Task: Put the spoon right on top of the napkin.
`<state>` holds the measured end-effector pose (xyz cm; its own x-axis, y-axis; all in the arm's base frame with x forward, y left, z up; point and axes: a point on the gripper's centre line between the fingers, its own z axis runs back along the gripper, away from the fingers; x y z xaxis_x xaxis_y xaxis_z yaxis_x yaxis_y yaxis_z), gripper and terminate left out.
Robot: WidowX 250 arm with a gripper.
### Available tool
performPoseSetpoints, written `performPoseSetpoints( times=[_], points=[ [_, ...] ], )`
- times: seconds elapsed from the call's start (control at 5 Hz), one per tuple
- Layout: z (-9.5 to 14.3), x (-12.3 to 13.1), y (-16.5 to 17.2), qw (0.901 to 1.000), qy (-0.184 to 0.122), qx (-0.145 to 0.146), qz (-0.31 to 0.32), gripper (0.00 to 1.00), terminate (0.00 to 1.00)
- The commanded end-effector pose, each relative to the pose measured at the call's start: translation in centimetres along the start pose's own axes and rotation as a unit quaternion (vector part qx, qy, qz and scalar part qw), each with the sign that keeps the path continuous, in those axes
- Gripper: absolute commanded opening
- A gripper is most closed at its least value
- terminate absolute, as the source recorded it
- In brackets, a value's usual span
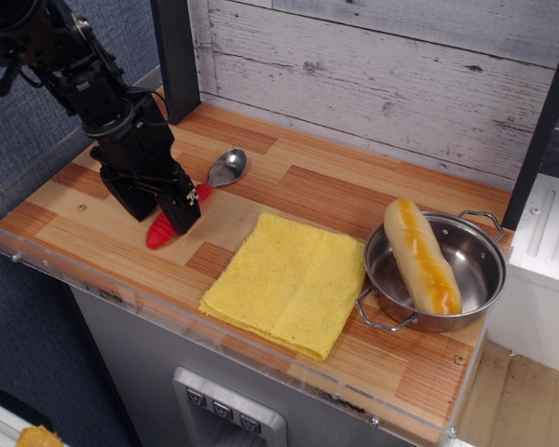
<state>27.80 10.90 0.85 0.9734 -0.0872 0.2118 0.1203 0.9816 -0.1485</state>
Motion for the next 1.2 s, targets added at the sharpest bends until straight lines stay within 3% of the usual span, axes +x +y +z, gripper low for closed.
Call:
performPoseSetpoints(
  times=[0.0,0.6,0.8,1.0],
  points=[
    [-0.2,-0.8,-0.2,0.9998,0.012,0.019,0.001,0.0,0.0],
    [1.1,-1.1,0.2,0.9993,-0.012,0.03,0.019,0.0,0.0],
    [4.7,-0.7,1.3,0.9952,-0.062,0.046,0.061,0.0,0.0],
    [9.6,0.8,1.7,0.986,-0.137,0.057,0.077,0.0,0.0]
  ],
)
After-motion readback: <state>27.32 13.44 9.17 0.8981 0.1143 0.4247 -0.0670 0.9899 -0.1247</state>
